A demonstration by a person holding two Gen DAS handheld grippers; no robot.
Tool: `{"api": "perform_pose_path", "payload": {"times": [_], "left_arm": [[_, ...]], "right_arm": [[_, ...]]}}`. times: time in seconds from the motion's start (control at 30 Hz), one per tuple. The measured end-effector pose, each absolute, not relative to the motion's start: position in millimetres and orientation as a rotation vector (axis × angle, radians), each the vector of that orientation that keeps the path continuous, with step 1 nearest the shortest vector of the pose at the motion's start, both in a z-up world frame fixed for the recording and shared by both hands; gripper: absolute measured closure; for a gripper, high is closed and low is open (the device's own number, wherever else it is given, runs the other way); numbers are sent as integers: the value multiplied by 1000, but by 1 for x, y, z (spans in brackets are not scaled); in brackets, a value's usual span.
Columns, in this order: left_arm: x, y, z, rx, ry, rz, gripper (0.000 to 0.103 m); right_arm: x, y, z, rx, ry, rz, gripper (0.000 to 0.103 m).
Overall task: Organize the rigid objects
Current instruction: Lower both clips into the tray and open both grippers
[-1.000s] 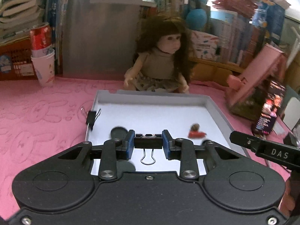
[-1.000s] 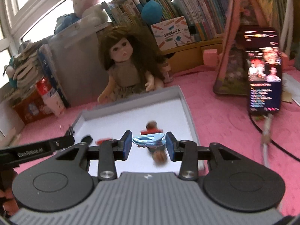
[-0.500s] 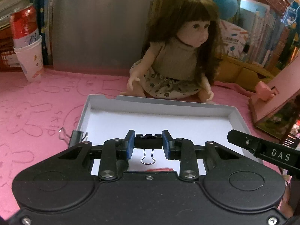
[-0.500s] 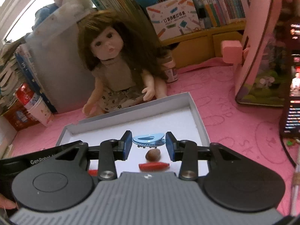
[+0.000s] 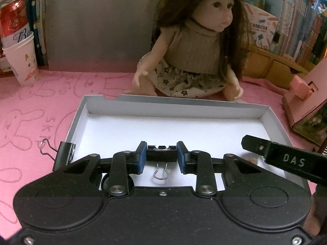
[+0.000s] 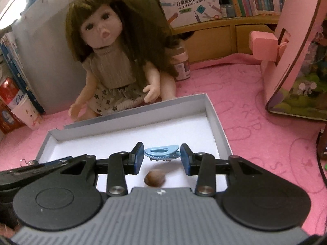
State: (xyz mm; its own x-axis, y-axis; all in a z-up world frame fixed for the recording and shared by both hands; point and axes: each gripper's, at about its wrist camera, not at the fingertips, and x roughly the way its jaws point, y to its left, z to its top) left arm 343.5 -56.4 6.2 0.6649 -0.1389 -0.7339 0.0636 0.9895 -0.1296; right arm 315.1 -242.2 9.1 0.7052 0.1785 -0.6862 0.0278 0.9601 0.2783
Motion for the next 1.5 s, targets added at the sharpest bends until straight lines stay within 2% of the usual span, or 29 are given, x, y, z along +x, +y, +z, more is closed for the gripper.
{"api": "perform_pose_path", "payload": {"times": [0.3, 0.33, 0.4, 0.63, 0.8, 1.13, 1.3, 1.5], "left_arm": [[341, -61, 6, -58, 814, -113, 74], [340, -61, 7, -63, 812, -111, 71], [338, -60, 10, -81, 805, -115, 59], [323, -52, 29, -127, 778, -137, 47], [304, -46, 40, -113, 760, -143, 40], [251, -36, 59, -70, 709, -182, 28], [222, -34, 61, -47, 691, -204, 26], [191, -29, 57, -61, 692, -224, 26]], "right_arm": [[317, -240, 6, 265, 790, 88, 57], [318, -241, 6, 267, 790, 92, 57], [316, -241, 7, 278, 784, 99, 42], [302, -244, 21, 286, 748, 107, 31], [284, -246, 31, 289, 719, 117, 20], [237, -246, 47, 246, 677, 156, 15], [211, -244, 50, 221, 643, 178, 7], [182, -239, 50, 175, 606, 185, 4]]}}
